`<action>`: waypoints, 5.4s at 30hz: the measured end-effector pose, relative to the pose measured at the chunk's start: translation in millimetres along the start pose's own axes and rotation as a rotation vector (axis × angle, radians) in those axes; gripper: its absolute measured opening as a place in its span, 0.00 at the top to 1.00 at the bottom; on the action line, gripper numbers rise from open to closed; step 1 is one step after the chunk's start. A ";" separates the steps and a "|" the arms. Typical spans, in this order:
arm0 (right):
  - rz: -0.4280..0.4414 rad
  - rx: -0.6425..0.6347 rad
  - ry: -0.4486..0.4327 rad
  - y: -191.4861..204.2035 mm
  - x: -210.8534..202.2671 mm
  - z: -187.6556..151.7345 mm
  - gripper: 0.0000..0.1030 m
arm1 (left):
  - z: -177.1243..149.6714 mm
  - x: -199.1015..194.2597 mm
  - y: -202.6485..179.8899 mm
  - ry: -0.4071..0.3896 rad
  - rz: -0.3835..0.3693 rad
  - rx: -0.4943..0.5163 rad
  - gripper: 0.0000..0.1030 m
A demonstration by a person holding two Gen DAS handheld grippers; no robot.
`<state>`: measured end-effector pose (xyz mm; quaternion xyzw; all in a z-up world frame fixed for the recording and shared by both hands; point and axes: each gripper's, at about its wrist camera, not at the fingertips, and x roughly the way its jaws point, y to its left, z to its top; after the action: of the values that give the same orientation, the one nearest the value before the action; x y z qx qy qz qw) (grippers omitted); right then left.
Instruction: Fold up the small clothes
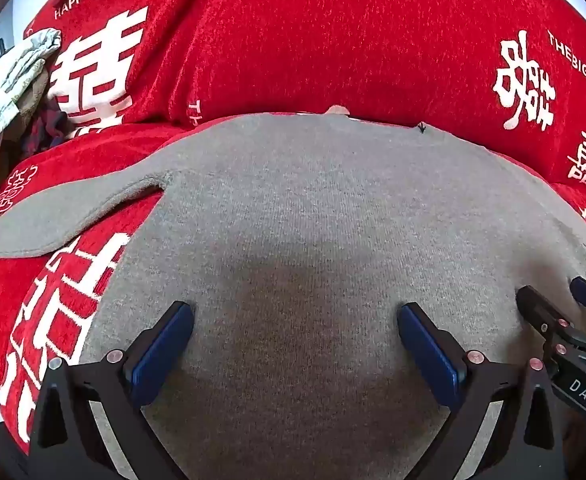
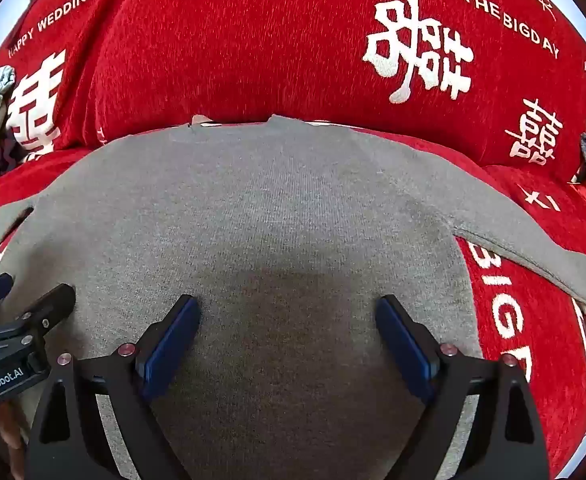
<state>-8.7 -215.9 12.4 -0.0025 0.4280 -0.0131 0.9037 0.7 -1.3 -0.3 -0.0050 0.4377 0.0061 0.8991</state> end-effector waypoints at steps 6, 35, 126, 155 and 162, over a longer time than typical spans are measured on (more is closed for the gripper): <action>0.002 0.003 0.003 -0.9 0.0 -0.1 0.11 | -0.1 -2.4 1.1 -0.015 0.003 -0.007 0.01; -0.029 -0.016 0.067 2.0 2.3 6.1 0.11 | 10.4 2.8 1.7 0.088 0.002 -0.005 0.00; -0.235 0.364 0.083 -247.3 -28.0 23.7 0.11 | 91.9 -6.4 -256.6 0.180 -0.075 0.310 0.01; -0.307 0.598 0.075 -412.0 2.0 -27.0 0.19 | 65.6 22.5 -373.8 0.224 -0.126 0.414 0.01; -0.203 0.640 0.002 -432.9 6.6 -25.9 0.94 | 82.2 28.8 -350.6 0.211 -0.109 0.336 0.01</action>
<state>-34.0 -648.7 -2.3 0.2387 0.4008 -0.2367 0.8523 88.5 -350.5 29.0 0.1208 0.5233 -0.1161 0.8355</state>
